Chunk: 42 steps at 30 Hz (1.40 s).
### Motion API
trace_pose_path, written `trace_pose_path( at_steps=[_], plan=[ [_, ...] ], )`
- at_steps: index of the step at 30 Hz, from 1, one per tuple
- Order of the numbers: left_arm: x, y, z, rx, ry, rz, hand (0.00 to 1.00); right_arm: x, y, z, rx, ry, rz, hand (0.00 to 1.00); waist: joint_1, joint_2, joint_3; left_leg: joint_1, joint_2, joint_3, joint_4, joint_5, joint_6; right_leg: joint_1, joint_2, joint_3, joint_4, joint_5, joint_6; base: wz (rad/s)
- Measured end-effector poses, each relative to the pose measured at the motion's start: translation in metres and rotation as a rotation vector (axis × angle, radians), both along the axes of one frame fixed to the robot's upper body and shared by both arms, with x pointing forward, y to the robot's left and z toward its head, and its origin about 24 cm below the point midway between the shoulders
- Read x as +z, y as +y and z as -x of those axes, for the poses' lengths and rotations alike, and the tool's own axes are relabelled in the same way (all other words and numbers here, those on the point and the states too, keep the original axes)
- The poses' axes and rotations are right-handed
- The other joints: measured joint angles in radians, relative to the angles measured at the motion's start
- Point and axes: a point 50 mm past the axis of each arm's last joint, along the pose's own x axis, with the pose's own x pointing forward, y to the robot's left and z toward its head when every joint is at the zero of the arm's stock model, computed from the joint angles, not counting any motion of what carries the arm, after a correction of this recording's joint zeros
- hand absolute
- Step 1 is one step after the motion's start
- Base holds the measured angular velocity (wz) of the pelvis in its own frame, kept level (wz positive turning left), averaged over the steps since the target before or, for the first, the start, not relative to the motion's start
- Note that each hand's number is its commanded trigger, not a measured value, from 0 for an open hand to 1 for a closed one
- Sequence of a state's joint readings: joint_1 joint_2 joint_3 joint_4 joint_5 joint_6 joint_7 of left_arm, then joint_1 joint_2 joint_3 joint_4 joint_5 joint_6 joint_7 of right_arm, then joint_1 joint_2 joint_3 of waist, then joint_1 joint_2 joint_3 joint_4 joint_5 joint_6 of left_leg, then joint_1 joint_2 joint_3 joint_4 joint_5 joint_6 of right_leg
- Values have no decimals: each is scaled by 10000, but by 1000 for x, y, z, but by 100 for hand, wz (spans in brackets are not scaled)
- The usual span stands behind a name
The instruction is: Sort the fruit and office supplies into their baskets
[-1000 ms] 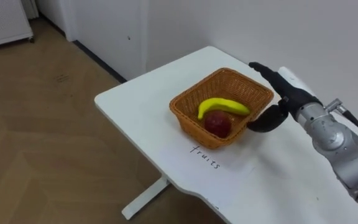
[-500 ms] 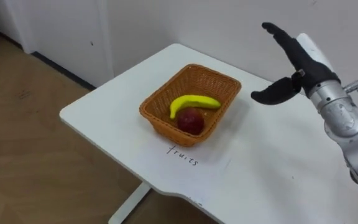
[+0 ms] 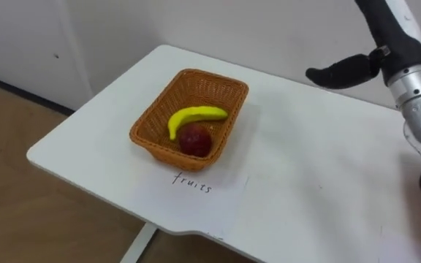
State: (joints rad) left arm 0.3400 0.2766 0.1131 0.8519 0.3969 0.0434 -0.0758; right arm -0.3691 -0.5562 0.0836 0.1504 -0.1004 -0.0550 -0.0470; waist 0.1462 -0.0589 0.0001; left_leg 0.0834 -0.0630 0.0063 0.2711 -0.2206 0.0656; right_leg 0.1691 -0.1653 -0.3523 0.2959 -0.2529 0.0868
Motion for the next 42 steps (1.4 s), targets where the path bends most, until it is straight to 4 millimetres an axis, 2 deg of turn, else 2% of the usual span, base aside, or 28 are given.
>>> trace_pose_path(
  at_steps=[6, 10, 16, 21, 23, 25, 28, 33, 35, 37, 41, 42],
  plan=[
    [-4, -4, 7, 172, 260, 118, 0, 7, -11, 1, -661, -479, -479, 0, -77, -8, 11, 168, 161, 394, -35, -36, -62, -94, 140, 442, 14, 40, -67, -19],
    [-4, -4, 8, 188, 282, 116, 0, 11, -19, 2, -1093, -794, -667, 0, -360, -35, 23, 157, 253, 496, -23, -108, -98, -99, 225, 499, -44, 86, -120, -12],
    [-4, -4, 4, 181, 180, 88, 0, 21, -38, 7, -1812, -1353, -1812, 0, -765, -86, -1, 217, 498, 1060, -122, -182, -182, -332, 341, 519, -54, 177, -235, -26],
    [-4, -4, 3, 124, 183, 48, 0, 17, -56, 16, -2389, -1434, -2891, 0, -1116, -266, -42, 520, 532, 1354, -367, -177, -205, -315, 392, 739, -57, 181, -236, -22],
    [-4, -4, 3, 131, 198, 35, 0, 18, -60, 18, -2575, -1595, -3232, 0, -1155, -344, -16, 584, 558, 1539, -451, -185, -217, -329, 442, 949, -64, 185, -232, -28],
    [-3, -3, 1, 151, 94, -131, 0, 17, -68, 22, -2874, -1702, -3774, 0, -1271, -408, -2, 625, 618, 1661, -503, -219, -259, -316, 543, 1073, -240, 264, -239, -23],
    [-3, -2, 2, 192, 38, -324, 0, 12, -73, 26, -3170, -1719, -4241, 0, -1432, -474, -48, 672, 758, 1849, -533, -255, -316, -251, 734, 1287, -584, 441, -300, -21],
    [-3, -1, 5, 239, 31, -539, 0, 20, -87, 33, -3961, -2401, -4660, 0, -1729, -404, -33, 647, 857, 2069, -570, -270, -351, -329, 831, 1449, -608, 496, -329, -12],
    [-3, -1, 8, 270, 90, -567, 0, 23, -97, 37, -4408, -2715, -4985, 0, -1869, -359, -64, 624, 867, 2070, -569, -278, -364, -397, 844, 1453, -611, 497, -331, -2],
    [-3, 0, 12, 338, 116, -768, 0, 20, -114, 46, -5145, -2885, -5763, 0, -1972, -307, -100, 663, 875, 2077, -571, -285, -377, -402, 861, 1478, -605, 497, -332, 0],
    [-3, -2, 21, 444, 235, -900, 0, 16, -131, 61, -6314, -3410, -6458, 0, -2177, -284, -109, 687, 880, 2154, -658, -281, -388, -480, 883, 1576, -592, 496, -333, -8],
    [-4, -2, 24, 467, 300, -889, 0, 16, -136, 66, -6677, -3583, -6626, 0, -2239, -294, -89, 713, 884, 2207, -671, -282, -391, -495, 889, 1624, -593, 496, -332, -16]
  ],
)
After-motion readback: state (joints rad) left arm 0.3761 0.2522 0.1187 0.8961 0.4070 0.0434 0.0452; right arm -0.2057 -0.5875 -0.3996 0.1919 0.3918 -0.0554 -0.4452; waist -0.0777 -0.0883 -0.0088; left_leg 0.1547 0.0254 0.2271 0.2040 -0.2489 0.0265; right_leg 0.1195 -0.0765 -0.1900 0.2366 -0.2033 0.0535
